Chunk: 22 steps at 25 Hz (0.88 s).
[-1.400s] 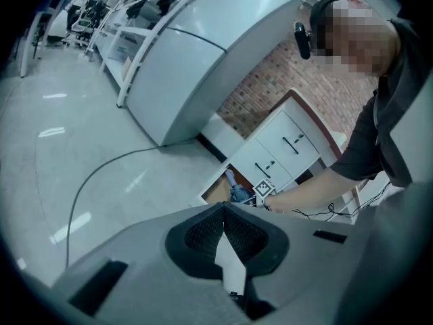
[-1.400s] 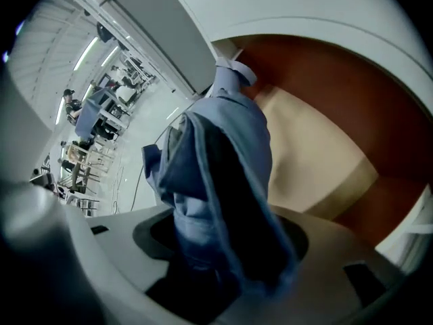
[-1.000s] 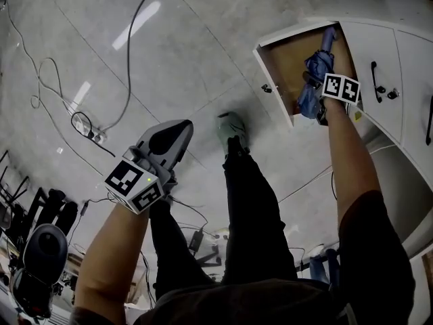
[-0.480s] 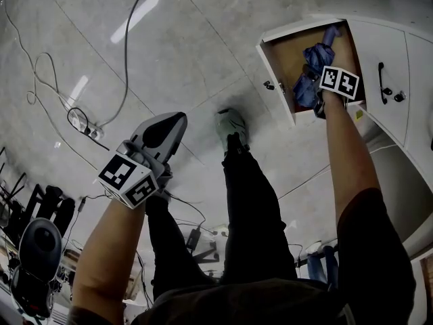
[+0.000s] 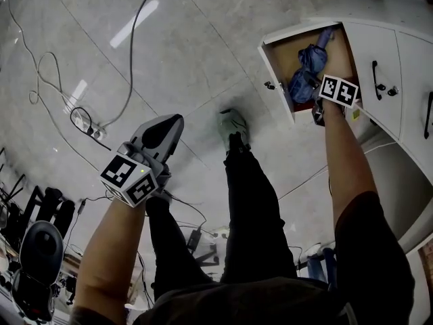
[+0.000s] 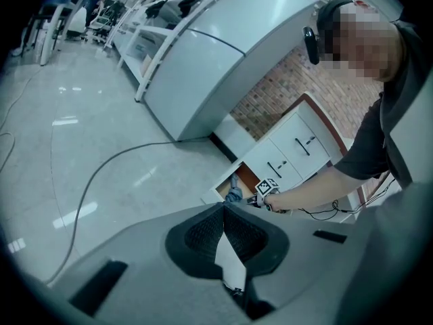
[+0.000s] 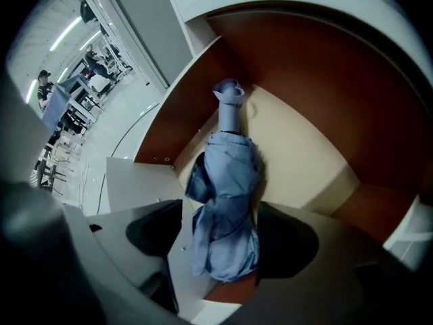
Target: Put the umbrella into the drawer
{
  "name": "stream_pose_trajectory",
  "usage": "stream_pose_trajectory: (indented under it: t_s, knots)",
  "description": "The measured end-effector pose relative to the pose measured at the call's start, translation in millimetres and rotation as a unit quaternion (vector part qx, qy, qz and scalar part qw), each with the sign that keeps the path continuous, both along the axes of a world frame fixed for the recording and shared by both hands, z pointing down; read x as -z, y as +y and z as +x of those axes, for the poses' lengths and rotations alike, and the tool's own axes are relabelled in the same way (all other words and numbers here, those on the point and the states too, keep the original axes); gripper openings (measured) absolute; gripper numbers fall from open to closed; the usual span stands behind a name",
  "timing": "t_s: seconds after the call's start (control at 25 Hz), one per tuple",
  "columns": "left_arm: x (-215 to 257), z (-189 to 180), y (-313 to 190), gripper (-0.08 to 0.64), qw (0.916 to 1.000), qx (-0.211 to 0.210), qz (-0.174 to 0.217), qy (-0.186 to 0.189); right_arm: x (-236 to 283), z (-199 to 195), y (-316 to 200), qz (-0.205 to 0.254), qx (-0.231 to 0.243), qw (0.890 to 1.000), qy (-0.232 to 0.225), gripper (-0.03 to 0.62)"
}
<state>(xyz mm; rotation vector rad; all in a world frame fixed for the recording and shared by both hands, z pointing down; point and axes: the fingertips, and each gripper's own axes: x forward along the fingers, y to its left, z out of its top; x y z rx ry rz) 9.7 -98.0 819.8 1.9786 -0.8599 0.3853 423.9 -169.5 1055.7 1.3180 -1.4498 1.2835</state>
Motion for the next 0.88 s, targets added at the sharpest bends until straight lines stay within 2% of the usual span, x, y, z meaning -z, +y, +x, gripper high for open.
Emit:
stream_pose_trajectory:
  t_s: [0.2,0.48,0.68,0.88]
  knots:
    - [30.6,-19.5,12.2,0.0,0.9998,0.015,0.009,-0.005,50.5,-25.5,21.6,-0.002,0.014,1.0,-0.002,0.33]
    - [124.8,-65.9,25.3,0.0,0.9984,0.042,0.036,-0.008,171.2,-78.5,41.4,0.01,0.06,0.998,0.005,0.286]
    - [217.1,-126.8,22.4,0.0,0.9934,0.078,0.083,-0.015,279.5,-163.3,16.6,0.062,0.118,0.991,-0.023,0.244]
    - [313.1,-200.2,55.5,0.0,0.9874,0.11,0.11,-0.028,408.3,-268.7,12.3,0.122,0.196,0.971,-0.062,0.209]
